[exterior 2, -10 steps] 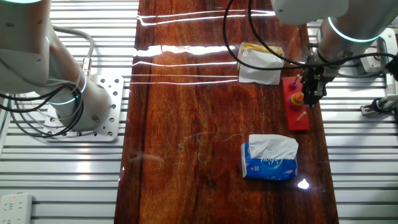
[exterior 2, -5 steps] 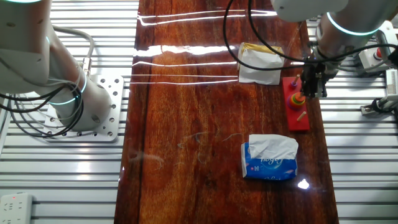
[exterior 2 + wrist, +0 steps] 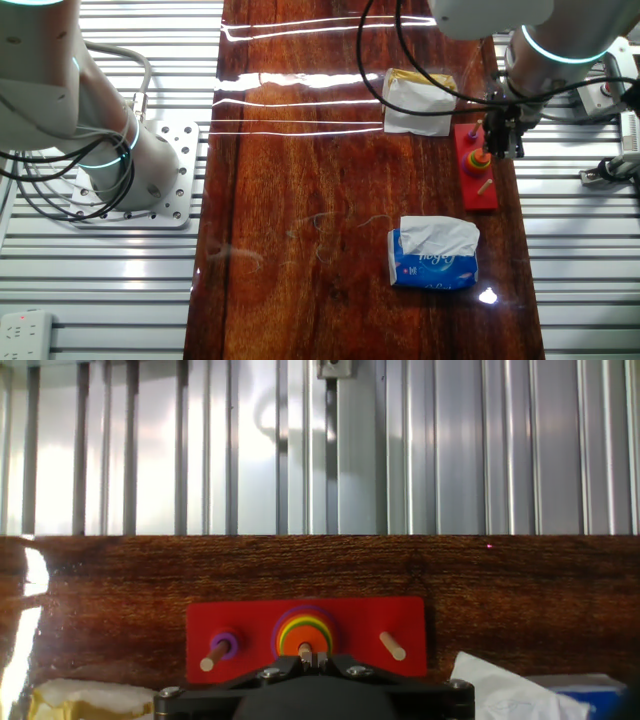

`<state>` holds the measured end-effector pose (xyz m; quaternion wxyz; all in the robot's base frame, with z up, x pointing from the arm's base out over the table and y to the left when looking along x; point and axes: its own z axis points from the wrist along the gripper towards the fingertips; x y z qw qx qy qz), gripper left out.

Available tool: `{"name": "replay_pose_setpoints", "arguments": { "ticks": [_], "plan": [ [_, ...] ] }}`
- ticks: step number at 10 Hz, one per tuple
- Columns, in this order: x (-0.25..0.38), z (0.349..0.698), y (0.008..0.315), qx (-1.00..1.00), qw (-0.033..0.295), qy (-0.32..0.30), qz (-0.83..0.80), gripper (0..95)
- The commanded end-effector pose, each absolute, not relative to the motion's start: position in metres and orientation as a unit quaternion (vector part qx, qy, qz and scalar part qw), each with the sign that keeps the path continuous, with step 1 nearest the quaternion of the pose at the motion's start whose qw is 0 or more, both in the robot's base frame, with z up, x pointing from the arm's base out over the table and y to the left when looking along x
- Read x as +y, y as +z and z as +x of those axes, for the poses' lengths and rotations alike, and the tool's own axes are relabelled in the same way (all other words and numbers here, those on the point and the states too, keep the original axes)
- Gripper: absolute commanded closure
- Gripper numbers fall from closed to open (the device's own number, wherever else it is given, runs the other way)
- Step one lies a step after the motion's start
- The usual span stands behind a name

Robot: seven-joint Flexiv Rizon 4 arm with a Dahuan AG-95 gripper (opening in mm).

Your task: Take out one Hanoi block and throw it aside

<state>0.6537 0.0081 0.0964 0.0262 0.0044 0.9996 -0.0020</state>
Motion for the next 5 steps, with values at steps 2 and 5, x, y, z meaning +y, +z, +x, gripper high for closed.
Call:
{"name": "replay_pose_setpoints", "arguments": {
  "ticks": [2, 5],
  "plan": [
    [0.007, 0.669, 0.09, 1.0, 0.025, 0.0, 0.008, 95.0],
    [0.008, 0.684, 0.091, 0.999, 0.026, 0.002, 0.022, 95.0]
  ]
}}
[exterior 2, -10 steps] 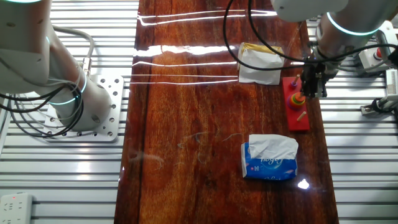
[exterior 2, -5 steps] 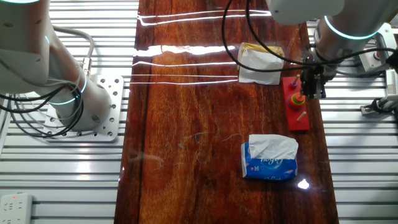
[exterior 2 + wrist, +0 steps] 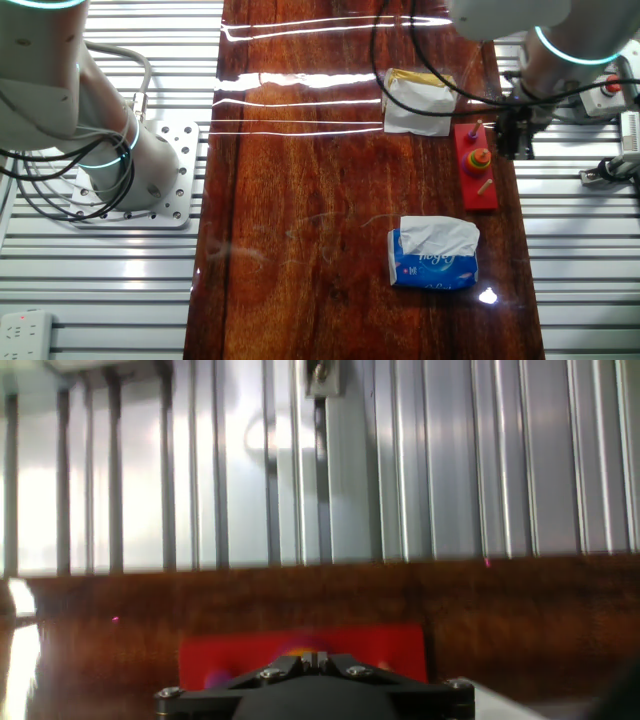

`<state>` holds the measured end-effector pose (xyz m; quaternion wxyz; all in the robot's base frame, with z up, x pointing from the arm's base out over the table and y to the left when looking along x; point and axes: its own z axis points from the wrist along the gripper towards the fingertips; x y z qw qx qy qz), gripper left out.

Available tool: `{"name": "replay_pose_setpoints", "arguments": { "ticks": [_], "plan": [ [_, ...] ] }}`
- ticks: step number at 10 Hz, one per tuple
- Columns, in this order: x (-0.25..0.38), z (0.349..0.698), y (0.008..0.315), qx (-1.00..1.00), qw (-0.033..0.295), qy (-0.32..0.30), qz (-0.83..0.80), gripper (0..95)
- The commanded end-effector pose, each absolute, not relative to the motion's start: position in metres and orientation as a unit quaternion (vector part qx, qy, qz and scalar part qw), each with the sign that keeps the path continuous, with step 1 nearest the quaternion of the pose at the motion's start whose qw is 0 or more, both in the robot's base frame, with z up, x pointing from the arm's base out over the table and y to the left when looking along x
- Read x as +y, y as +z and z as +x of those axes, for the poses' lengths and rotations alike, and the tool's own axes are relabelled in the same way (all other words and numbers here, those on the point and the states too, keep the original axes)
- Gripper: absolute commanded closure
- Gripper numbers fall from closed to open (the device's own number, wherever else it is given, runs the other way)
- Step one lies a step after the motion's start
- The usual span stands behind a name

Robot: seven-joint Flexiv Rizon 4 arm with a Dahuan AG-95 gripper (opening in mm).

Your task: Take out one Hanoi block and throw it aside

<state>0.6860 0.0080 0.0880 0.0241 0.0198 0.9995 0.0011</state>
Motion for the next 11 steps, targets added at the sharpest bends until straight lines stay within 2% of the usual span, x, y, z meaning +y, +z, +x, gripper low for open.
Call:
{"name": "replay_pose_setpoints", "arguments": {
  "ticks": [1, 3, 4, 5, 7, 8, 9, 11],
  "plan": [
    [0.0076, 0.6829, 0.09, 0.999, 0.027, 0.003, 0.022, 95.0],
    [0.0074, 0.6775, 0.088, 0.999, 0.035, 0.008, 0.014, 95.0],
    [0.0074, 0.6771, 0.0878, 0.999, 0.035, 0.016, 0.009, 57.0],
    [0.0074, 0.6772, 0.0877, 0.999, 0.035, 0.017, 0.009, 57.0],
    [0.0074, 0.6772, 0.0873, 0.999, 0.038, 0.032, 0.006, 19.0],
    [0.0075, 0.6772, 0.0866, 0.999, 0.044, 0.031, 0.003, 19.0],
    [0.0092, 0.6777, 0.0845, 0.999, 0.046, 0.027, 0.002, 0.0],
    [0.0122, 0.6776, 0.0813, 0.999, 0.048, 0.004, 0.002, 0.0]
  ]
}}
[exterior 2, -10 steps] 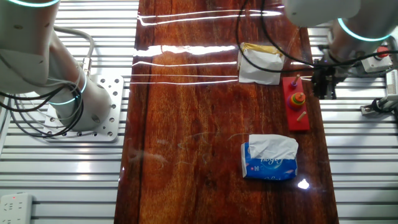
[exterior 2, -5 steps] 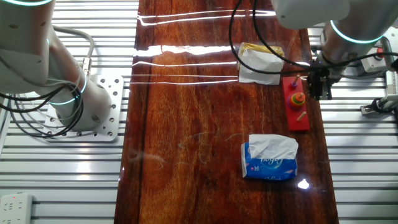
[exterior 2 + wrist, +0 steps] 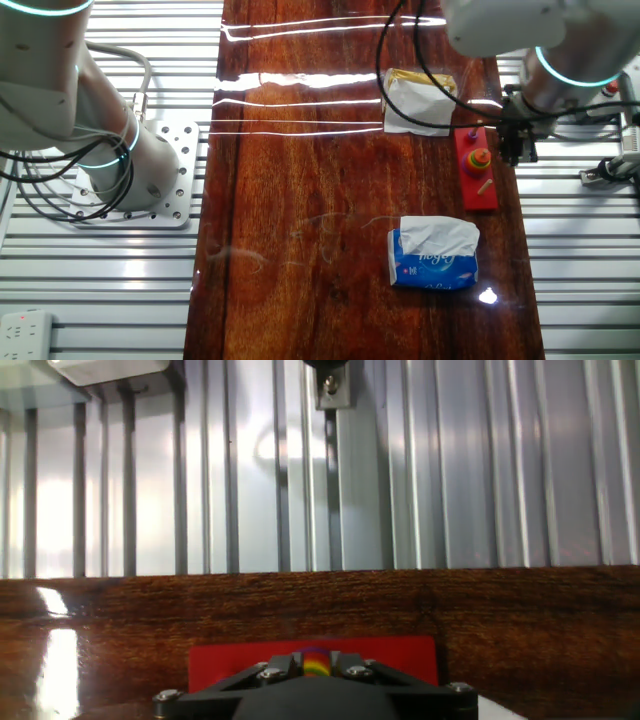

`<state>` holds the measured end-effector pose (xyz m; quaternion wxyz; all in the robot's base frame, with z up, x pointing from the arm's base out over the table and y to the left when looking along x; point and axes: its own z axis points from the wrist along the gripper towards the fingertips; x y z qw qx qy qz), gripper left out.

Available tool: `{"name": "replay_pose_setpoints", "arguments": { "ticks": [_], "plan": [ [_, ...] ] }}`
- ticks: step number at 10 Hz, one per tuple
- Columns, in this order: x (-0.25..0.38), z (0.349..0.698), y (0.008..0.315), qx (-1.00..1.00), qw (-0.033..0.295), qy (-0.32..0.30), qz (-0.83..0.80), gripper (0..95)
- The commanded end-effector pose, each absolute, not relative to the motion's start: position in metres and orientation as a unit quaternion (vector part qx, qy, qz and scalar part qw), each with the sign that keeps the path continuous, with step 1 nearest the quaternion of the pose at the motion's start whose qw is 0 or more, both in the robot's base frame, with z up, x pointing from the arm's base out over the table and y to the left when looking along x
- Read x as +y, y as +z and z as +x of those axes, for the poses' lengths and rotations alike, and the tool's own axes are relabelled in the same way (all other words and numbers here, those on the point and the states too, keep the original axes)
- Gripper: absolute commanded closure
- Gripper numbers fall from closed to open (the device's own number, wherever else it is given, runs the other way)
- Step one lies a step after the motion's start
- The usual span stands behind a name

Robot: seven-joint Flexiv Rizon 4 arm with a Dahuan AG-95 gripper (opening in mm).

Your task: Take out one Hanoi block and throw it aside

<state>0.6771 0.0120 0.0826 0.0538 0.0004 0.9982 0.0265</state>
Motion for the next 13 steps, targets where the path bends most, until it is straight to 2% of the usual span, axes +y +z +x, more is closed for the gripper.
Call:
{"name": "replay_pose_setpoints", "arguments": {
  "ticks": [1, 6, 7, 9, 10, 13],
  "plan": [
    [0.013, 0.676, 0.08, 0.999, 0.048, 0.003, 0.005, 0.0],
    [0.013, 0.665, 0.065, 0.999, 0.052, 0.003, 0.011, 0.0],
    [0.013, 0.665, 0.065, 0.999, 0.052, 0.002, 0.011, 19.0],
    [0.013, 0.663, 0.064, 0.999, 0.05, 0.003, 0.012, 19.0],
    [0.013, 0.662, 0.064, 0.999, 0.051, 0.004, 0.013, 38.0],
    [0.013, 0.662, 0.064, 0.999, 0.051, 0.003, 0.016, 38.0]
  ]
}}
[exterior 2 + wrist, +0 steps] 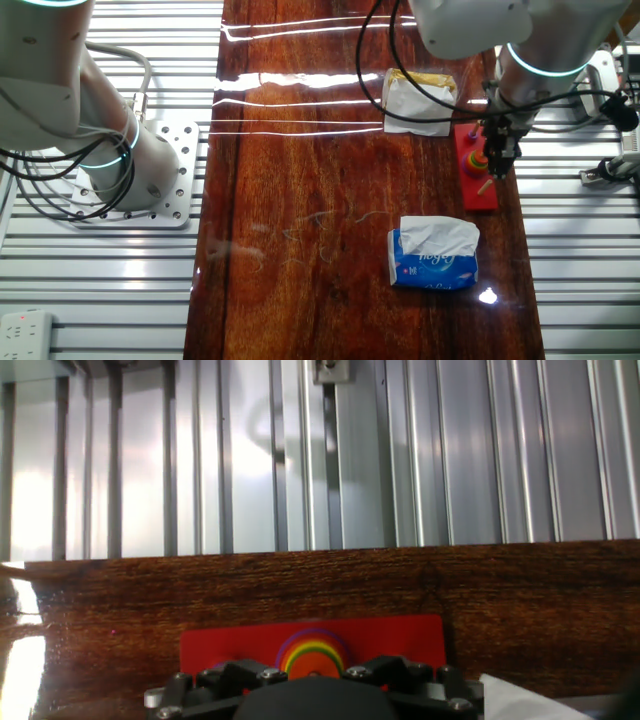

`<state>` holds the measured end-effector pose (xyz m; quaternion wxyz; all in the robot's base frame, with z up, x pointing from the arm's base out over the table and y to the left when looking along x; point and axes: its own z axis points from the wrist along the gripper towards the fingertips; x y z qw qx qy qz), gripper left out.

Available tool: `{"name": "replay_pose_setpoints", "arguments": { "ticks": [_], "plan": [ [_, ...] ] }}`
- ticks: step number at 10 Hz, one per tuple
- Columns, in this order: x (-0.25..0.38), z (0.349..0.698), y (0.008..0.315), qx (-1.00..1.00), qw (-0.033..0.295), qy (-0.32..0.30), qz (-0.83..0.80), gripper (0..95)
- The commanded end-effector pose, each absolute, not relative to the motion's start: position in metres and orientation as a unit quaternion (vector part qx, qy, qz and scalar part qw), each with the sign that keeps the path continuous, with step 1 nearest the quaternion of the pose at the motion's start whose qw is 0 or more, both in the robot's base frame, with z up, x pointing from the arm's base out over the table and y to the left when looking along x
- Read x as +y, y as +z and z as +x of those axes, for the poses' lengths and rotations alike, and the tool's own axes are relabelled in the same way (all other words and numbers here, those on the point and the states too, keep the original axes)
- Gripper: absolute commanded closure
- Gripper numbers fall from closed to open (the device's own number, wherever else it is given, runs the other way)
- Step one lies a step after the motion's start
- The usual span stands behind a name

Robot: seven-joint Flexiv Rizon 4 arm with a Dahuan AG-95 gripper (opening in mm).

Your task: Take out one Hanoi block and throw it aside

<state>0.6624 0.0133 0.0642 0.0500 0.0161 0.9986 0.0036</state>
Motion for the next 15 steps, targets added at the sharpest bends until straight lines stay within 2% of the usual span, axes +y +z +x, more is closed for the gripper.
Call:
{"name": "replay_pose_setpoints", "arguments": {
  "ticks": [1, 2, 9, 11, 15],
  "plan": [
    [0.0132, 0.6622, 0.064, 0.999, 0.051, 0.004, 0.017, 38.0],
    [0.0132, 0.6622, 0.0638, 0.999, 0.05, 0.003, 0.018, 57.0],
    [0.0136, 0.6611, 0.0567, 0.998, 0.052, 0.004, 0.023, 57.0],
    [0.0136, 0.6611, 0.0567, 0.998, 0.051, 0.004, 0.025, 95.0],
    [0.0135, 0.661, 0.0582, 0.998, 0.051, 0.007, 0.028, 95.0]
  ]
}}
